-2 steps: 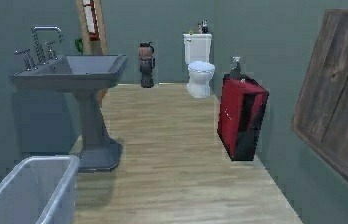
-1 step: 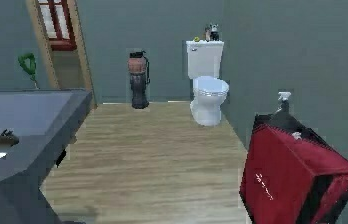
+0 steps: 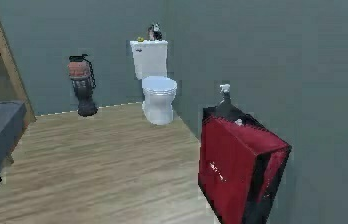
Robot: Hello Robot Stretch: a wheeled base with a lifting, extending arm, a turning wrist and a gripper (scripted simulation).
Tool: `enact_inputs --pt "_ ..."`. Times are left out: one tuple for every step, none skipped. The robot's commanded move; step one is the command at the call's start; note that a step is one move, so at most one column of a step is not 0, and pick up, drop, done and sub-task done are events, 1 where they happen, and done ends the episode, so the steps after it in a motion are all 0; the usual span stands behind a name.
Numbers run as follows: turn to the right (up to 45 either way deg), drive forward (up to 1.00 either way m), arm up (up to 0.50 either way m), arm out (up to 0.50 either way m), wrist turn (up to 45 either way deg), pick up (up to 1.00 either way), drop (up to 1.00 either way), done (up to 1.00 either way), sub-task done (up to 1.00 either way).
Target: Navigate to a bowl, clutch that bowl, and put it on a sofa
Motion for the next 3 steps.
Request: enact_inputs --pt "0.0 0.20 0.00 0.00 0.0 0.00 0.00 0.00 0.00" --pt "-18.0 0.00 0.00 0.00 0.0 0.00 0.00 0.00 0.00" --pt "0.0 1.00 0.00 0.00 0.0 0.00 0.00 0.00 0.00"
